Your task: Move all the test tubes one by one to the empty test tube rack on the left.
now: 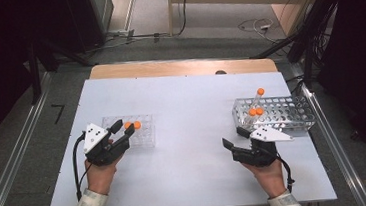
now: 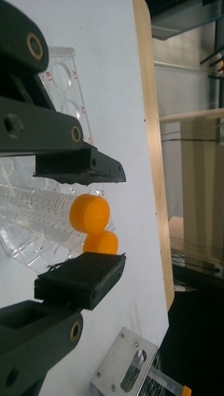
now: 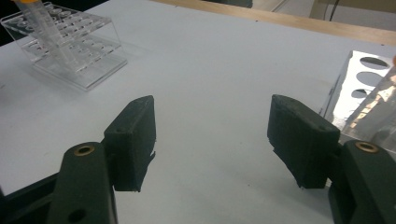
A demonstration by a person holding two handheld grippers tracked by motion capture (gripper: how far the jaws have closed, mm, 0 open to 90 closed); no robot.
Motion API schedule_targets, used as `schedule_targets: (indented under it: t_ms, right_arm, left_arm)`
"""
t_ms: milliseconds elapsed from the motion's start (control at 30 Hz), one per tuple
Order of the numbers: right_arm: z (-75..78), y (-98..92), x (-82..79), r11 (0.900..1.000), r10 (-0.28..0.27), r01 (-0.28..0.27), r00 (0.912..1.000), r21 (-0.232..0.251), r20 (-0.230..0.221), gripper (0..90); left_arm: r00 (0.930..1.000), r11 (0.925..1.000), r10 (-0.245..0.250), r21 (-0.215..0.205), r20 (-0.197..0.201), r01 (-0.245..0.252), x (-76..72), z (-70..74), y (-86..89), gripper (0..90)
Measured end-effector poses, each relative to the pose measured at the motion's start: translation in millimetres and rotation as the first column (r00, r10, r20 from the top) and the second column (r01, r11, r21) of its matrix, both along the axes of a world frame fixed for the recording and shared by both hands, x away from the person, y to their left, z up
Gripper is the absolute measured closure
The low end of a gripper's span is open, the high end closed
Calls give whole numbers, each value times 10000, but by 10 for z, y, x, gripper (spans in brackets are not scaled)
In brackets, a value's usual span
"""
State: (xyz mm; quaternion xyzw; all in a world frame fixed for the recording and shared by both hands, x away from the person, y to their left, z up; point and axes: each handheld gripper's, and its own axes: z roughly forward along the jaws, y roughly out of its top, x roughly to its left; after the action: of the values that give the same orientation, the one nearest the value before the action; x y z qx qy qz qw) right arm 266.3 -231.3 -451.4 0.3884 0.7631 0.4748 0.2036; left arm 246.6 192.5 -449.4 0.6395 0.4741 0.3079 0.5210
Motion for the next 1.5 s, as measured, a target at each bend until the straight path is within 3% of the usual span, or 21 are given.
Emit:
schedule_targets:
  t_ms: [267,400,533,667,800,933,1100,1500]
  right_arm:
    - [22,-200,2,9974,-715,716,9973,-66,169,319]
    - [29,-322,14,9928,-1183,1188,9923,-129,366,339]
    - [28,-428,46,9843,-1744,1757,9829,-173,596,369]
    - [17,-518,97,9678,-2484,2508,9656,-225,772,400]
    - [0,-595,199,9545,-2934,2967,9523,-295,840,492]
    - [-10,-626,289,9532,-3000,3017,9515,-164,683,562]
    - [-25,-613,366,9535,-3010,3014,9527,-31,430,587]
    - [-79,-540,480,9547,-2962,2969,9546,-184,318,658]
  left_arm:
    - [9990,9989,381,-256,-234,-387,-44,-17,57,303]
    - [9975,9965,589,-567,-394,-610,-32,-50,98,253]
    - [9963,9956,685,-600,-510,-715,-24,-59,116,216]
    - [9958,9956,727,-547,-554,-757,-20,-64,111,181]
    - [9956,9958,731,-509,-589,-761,-16,-76,108,158]
    - [9960,9964,660,-486,-597,-689,-9,-81,98,132]
    - [9969,9980,479,-370,-624,-503,-7,-77,91,113]
    - [9985,9996,267,-65,-475,-270,-19,-70,56,87]
